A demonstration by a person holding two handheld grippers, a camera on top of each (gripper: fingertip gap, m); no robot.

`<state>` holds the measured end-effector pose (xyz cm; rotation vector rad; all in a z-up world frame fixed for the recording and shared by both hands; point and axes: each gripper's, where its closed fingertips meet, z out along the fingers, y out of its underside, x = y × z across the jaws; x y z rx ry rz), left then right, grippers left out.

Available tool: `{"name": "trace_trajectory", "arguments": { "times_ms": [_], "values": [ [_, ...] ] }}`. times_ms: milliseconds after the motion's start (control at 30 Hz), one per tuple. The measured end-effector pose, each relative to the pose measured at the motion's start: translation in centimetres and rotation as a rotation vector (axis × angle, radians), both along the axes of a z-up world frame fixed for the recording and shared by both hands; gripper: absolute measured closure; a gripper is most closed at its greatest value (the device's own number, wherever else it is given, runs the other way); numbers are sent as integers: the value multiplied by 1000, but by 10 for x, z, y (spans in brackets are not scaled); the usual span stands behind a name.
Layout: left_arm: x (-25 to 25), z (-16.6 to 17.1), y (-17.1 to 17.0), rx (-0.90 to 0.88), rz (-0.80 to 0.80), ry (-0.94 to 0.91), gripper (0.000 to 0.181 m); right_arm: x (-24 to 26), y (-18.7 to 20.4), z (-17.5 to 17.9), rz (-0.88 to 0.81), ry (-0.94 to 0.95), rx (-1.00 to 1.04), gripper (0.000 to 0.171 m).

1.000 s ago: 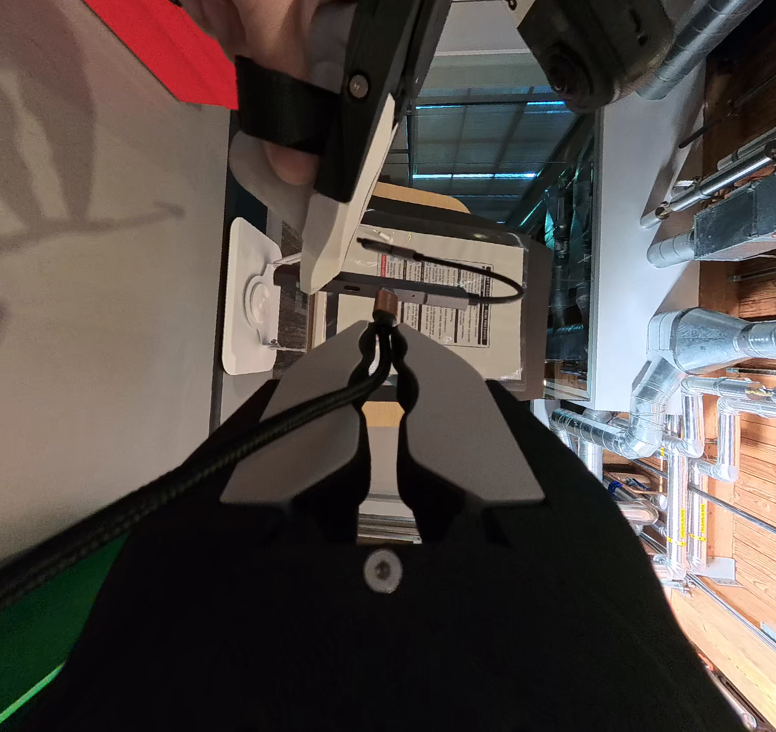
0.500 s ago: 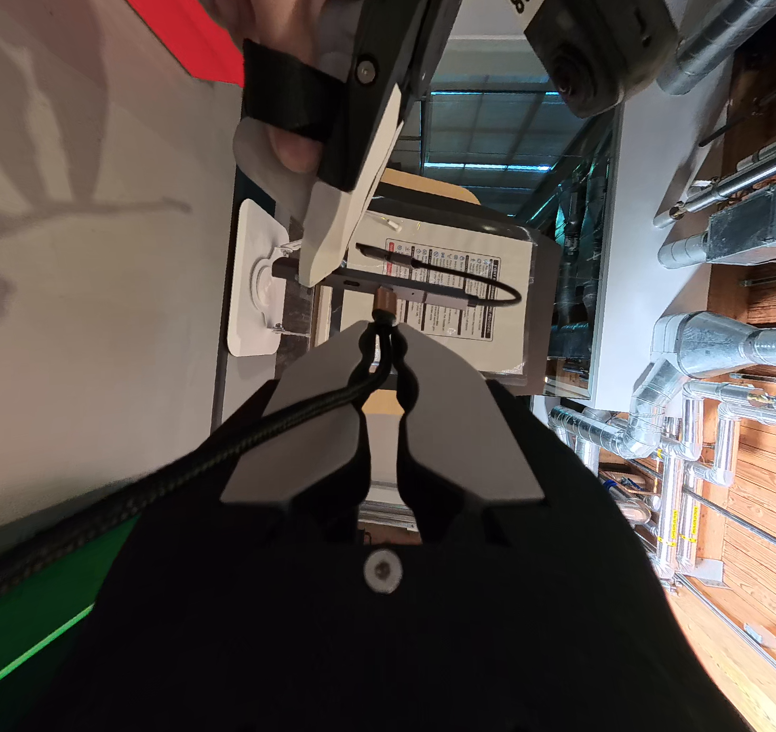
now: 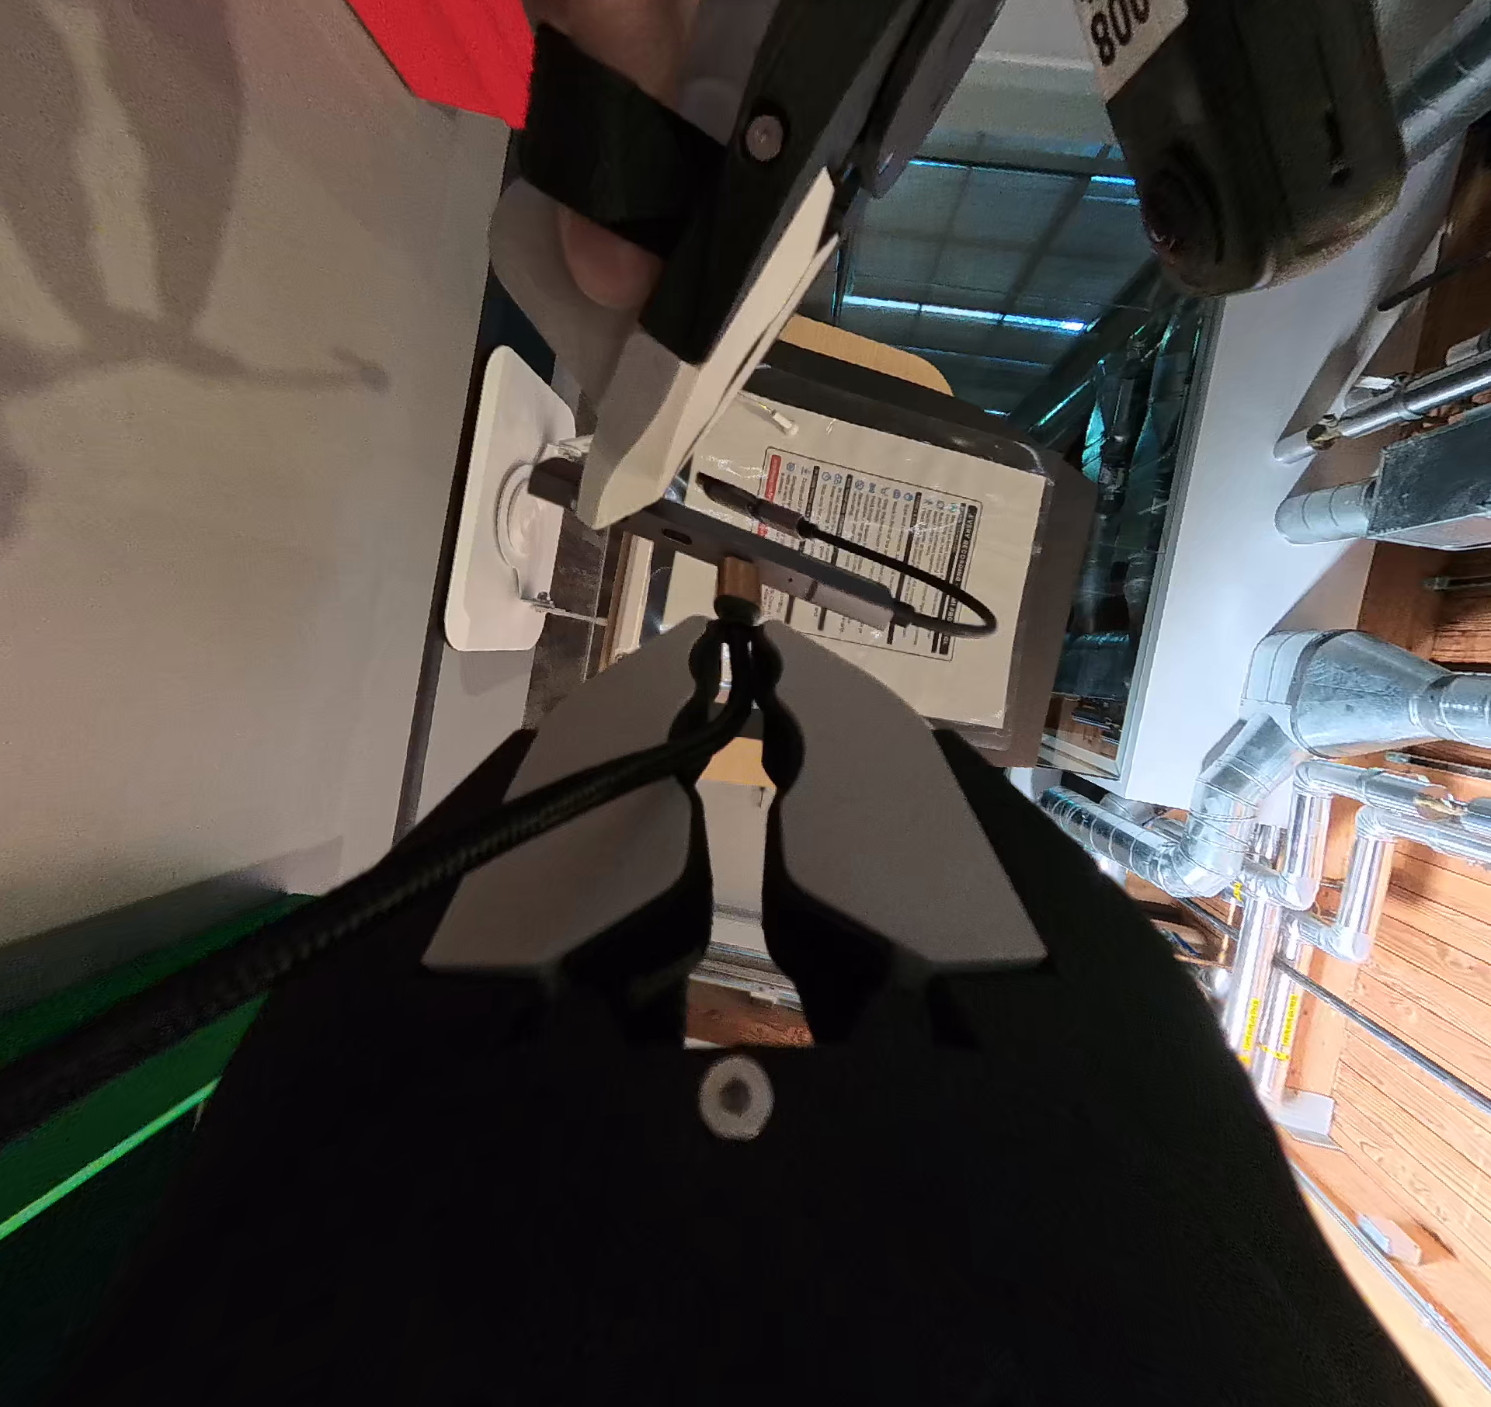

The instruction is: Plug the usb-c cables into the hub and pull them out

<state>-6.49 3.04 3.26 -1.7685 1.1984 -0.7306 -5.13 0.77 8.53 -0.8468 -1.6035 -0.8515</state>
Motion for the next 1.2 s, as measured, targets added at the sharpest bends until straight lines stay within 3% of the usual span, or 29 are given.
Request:
{"name": "trace_trajectory", "arguments": {
  "times_ms": [300,767,1200],
  "values": [
    [1,7,1,127,-14,-4,160,-1,-1,4,1,22,11,163],
    [2,29,-13,184,-53,-83,160,-4,-12,27,112,178,25,163],
    [9,54,-33,237,-154,-239,160,-13,-44,46,165,141,160,163]
  ]
}}
